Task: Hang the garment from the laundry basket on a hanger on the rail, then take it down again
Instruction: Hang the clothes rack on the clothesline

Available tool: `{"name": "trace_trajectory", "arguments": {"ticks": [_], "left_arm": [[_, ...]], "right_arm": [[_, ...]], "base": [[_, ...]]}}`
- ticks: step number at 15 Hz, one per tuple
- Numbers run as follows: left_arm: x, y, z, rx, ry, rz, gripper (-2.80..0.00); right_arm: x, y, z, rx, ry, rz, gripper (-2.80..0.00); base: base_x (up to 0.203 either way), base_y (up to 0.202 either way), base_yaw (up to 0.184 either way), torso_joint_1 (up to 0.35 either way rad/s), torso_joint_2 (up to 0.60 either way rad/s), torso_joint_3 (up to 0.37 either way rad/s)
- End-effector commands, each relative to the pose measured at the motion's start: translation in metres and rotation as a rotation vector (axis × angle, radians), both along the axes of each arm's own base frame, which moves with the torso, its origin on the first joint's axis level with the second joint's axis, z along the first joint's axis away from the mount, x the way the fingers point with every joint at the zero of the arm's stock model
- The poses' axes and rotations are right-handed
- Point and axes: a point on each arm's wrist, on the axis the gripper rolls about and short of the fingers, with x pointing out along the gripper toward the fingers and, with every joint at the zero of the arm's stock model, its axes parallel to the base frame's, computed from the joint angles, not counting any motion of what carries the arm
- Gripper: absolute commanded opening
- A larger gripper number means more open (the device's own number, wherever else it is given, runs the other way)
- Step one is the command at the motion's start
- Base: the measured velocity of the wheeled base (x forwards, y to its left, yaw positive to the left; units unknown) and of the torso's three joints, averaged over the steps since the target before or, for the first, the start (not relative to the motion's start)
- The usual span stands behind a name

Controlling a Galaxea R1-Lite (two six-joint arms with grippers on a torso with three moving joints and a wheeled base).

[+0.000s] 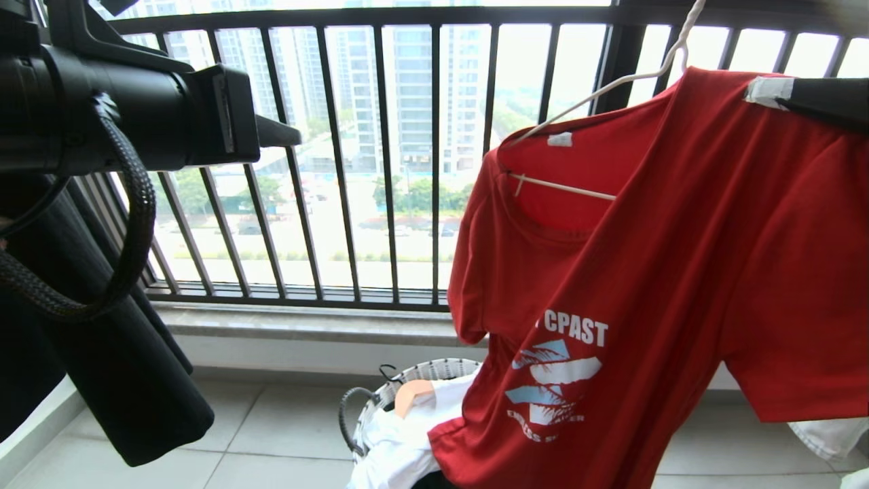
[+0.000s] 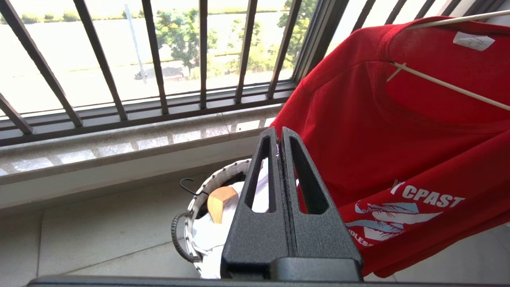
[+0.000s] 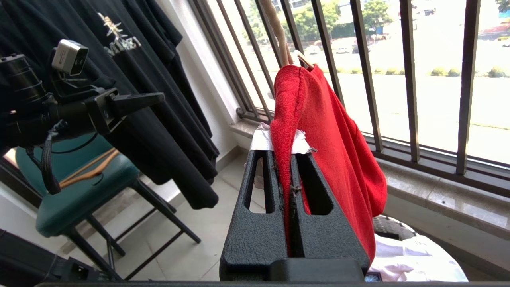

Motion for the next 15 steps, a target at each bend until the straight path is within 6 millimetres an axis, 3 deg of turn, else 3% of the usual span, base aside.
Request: {"name": "trace_trajectory", "arguments": {"ticks": [1, 10, 15], "left_arm": [[-0.001, 0.001, 0.0, -0.001, 0.0, 0.001, -2.8], [-0.003, 0.002, 0.002, -0.004, -0.005, 0.001, -2.8], [-0.005, 0.003, 0.003, -0.007, -0.01, 0.0, -2.8]], "right_arm": [[-0.011, -0.003, 0.002, 0.003, -0.017, -0.007, -2.8], [-0.025, -0.004, 0.004, 0.004, -0.039, -0.007, -2.8], [-0.051, -0.006, 0.002, 0.008, -0.071, -0.007, -2.8]], "base": [[0.0, 0.0, 0.0, 0.015, -0.17, -0.328], [0.0, 0.0, 0.0, 0.125, -0.5, -0.333], [0.0, 0.0, 0.0, 0.174, -0.48, -0.309]]}}
